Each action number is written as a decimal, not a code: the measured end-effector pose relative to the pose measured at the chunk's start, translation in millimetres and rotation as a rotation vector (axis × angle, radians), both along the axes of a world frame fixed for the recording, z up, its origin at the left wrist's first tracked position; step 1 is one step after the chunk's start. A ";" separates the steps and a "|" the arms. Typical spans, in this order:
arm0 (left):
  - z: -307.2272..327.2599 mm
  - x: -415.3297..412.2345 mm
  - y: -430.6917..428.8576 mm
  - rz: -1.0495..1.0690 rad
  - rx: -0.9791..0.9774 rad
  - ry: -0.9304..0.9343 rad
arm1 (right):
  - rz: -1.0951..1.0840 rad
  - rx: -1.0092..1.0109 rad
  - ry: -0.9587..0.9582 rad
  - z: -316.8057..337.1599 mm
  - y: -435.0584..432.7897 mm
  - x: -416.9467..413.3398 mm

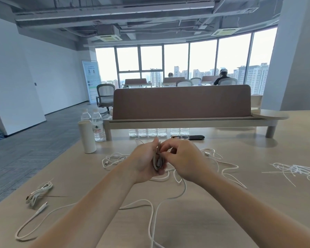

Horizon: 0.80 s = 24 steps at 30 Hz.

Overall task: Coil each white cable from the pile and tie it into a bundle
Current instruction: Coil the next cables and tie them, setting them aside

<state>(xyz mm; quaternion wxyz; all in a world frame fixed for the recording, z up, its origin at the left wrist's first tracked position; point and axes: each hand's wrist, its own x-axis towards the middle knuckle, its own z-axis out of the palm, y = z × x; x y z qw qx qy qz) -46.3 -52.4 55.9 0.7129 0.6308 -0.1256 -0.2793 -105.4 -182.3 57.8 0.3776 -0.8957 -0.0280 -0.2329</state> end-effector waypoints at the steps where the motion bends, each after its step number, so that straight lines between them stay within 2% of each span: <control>1: -0.1 -0.3 0.0 -0.013 -0.004 -0.003 | 0.009 0.016 0.001 -0.3 0.1 0.3; 6: -1.8 2.2 -1.5 -0.070 -0.046 -0.008 | 0.065 0.138 -0.029 0.8 0.0 0.8; 12: -3.0 0.9 -2.5 -0.114 -0.061 -0.019 | 0.130 0.165 -0.033 -0.9 0.5 -0.9; 16: -4.5 1.8 -2.8 -0.080 -0.074 -0.019 | 0.150 0.150 -0.031 -3.8 0.9 -0.7; 20: -1.6 5.4 0.1 0.087 -0.086 -0.027 | 0.114 0.060 0.002 -4.6 0.3 -0.8; 24: 4.7 13.6 11.5 0.133 -0.047 -0.026 | -0.005 -0.033 0.018 -1.9 -10.7 -0.5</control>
